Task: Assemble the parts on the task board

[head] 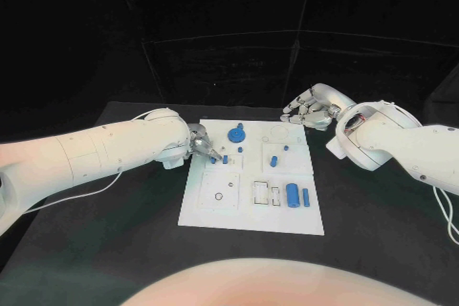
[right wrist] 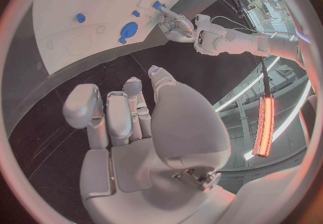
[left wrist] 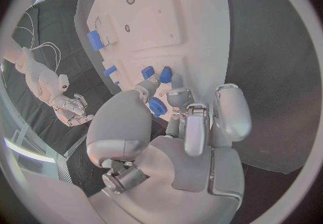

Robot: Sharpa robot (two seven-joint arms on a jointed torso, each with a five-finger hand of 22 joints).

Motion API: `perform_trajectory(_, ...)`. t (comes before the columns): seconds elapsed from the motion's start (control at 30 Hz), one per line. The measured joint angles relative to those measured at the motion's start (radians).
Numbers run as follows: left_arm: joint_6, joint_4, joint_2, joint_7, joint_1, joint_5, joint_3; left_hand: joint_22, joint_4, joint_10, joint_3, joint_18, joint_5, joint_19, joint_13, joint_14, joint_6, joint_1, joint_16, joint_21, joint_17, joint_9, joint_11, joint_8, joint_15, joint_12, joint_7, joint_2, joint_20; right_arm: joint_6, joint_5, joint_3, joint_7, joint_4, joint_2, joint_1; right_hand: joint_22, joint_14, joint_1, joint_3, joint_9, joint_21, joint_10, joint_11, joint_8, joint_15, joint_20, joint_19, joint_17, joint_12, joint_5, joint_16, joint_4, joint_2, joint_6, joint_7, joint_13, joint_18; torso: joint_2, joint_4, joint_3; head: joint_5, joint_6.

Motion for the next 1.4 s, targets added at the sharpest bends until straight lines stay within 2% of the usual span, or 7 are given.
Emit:
perform_trajectory(0.3, -0.035, 0.019, -0.030, 0.005, -0.001, 0.015, 0.001, 0.004, 0.082, 0.004, -0.149, 0.000, 0.000, 0.000, 0.000, 0.003, 0.000, -0.062, 0.000, 0.000, 0.000, -0.004, -0.004, 0.000, -0.003, 0.000, 0.000, -0.024, 0.000, 0.000, 0.000, 0.000, 0.000, -0.002, 0.000, 0.000, 0.000, 0.000, 0.000, -0.003, 0.000, 0.000, 0.000, 0.000, 0.000, 0.000, 0.000, 0.000, 0.000, 0.000, 0.000, 0.000, 0.003, 0.000, 0.000, 0.000, 0.000, 0.000, 0.000, 0.0002, -0.0003, -0.002, 0.000)
perform_trajectory(0.53, -0.082, 0.033, -0.045, 0.022, -0.001, 0.032, 0.004, 0.002, 0.114, 0.004, -0.220, 0.000, 0.000, 0.000, -0.010, 0.003, 0.000, -0.018, 0.000, 0.000, 0.000, -0.007, -0.004, 0.000, -0.003, 0.000, 0.000, 0.019, 0.000, 0.000, 0.000, 0.000, 0.001, -0.004, 0.001, 0.000, 0.000, 0.000, 0.000, -0.003, 0.000, 0.000, 0.000, 0.000, 0.000, 0.000, 0.000, 0.000, 0.000, 0.000, 0.000, 0.000, 0.003, 0.000, 0.000, 0.000, 0.000, 0.000, 0.000, 0.0003, -0.0004, -0.004, -0.001)
perform_trajectory(0.63, -0.111, 0.035, -0.052, 0.051, 0.000, 0.052, 0.004, -0.037, 0.113, -0.055, -0.245, 0.000, 0.000, -0.008, -0.099, 0.003, -0.022, 0.032, -0.002, -0.053, 0.000, -0.012, 0.005, -0.013, -0.003, -0.054, 0.008, 0.042, 0.001, 0.000, 0.000, 0.000, 0.001, -0.004, 0.001, 0.000, 0.000, 0.000, 0.000, -0.003, 0.000, 0.000, 0.000, 0.000, 0.000, 0.000, 0.000, 0.000, 0.000, 0.000, 0.000, 0.000, 0.003, 0.000, 0.000, 0.000, 0.000, 0.000, 0.000, 0.0003, -0.0003, -0.004, -0.001)
perform_trajectory(0.77, -0.154, 0.027, -0.047, 0.155, 0.002, 0.106, 0.004, -0.190, 0.046, -0.250, -0.218, 0.033, 0.006, -0.089, -0.271, 0.000, -0.137, 0.206, -0.110, -0.251, 0.000, -0.042, 0.051, -0.072, 0.029, -0.202, 0.060, 0.092, 0.022, 0.000, 0.000, 0.000, 0.001, -0.005, 0.001, 0.000, 0.000, 0.000, 0.000, -0.003, 0.000, 0.000, 0.000, 0.000, 0.000, 0.000, 0.000, 0.000, 0.000, 0.000, 0.000, 0.000, 0.003, 0.000, 0.000, 0.000, 0.000, 0.000, 0.000, 0.0003, 0.0002, -0.007, 0.002)
perform_trajectory(0.9, -0.201, 0.011, -0.021, 0.310, 0.004, 0.157, 0.004, -0.396, -0.059, -0.418, -0.127, 0.064, 0.006, -0.242, -0.341, -0.127, -0.166, 0.392, -0.319, -0.534, -0.218, -0.093, 0.094, -0.142, 0.071, -0.323, 0.098, 0.107, 0.053, 0.000, 0.000, 0.000, 0.001, -0.007, 0.002, 0.000, 0.000, 0.000, 0.000, -0.003, 0.000, 0.000, 0.000, 0.000, 0.000, 0.000, 0.000, 0.000, 0.000, 0.000, 0.000, 0.000, 0.003, 0.000, 0.000, 0.000, -0.001, 0.000, 0.000, 0.0003, 0.0002, -0.012, 0.007)
perform_trajectory(1.13, -0.264, -0.039, 0.042, 0.512, 0.012, 0.139, 0.003, -0.419, -0.131, -0.462, -0.081, 0.064, 0.006, -0.281, -0.451, -0.223, -0.128, 0.425, -0.423, -0.568, -0.365, -0.186, 0.129, -0.268, 0.105, -0.446, 0.125, 0.032, 0.084, 0.001, 0.000, 0.000, 0.001, -0.011, 0.005, 0.000, 0.000, 0.000, 0.000, -0.003, 0.000, 0.000, 0.000, 0.000, 0.000, 0.000, 0.000, 0.000, 0.000, 0.000, 0.000, 0.000, 0.003, 0.000, 0.000, 0.000, -0.001, 0.000, 0.000, -0.0015, 0.0003, -0.016, 0.013)
perform_trajectory(1.4, -0.276, -0.116, 0.111, 0.572, 0.014, 0.019, -0.022, -0.334, -0.145, -0.409, -0.089, 0.078, 0.006, -0.175, -0.538, -0.098, -0.056, 0.403, -0.306, -0.439, -0.250, -0.249, 0.112, -0.355, 0.089, -0.510, 0.107, 0.011, 0.090, 0.003, 0.000, 0.000, 0.001, -0.012, 0.011, 0.000, 0.000, 0.000, 0.000, -0.003, 0.000, 0.000, 0.000, 0.000, 0.000, 0.000, 0.000, 0.000, 0.000, 0.000, 0.000, 0.000, 0.003, 0.000, 0.000, 0.000, -0.001, 0.000, 0.001, -0.0018, 0.0009, -0.019, 0.017)
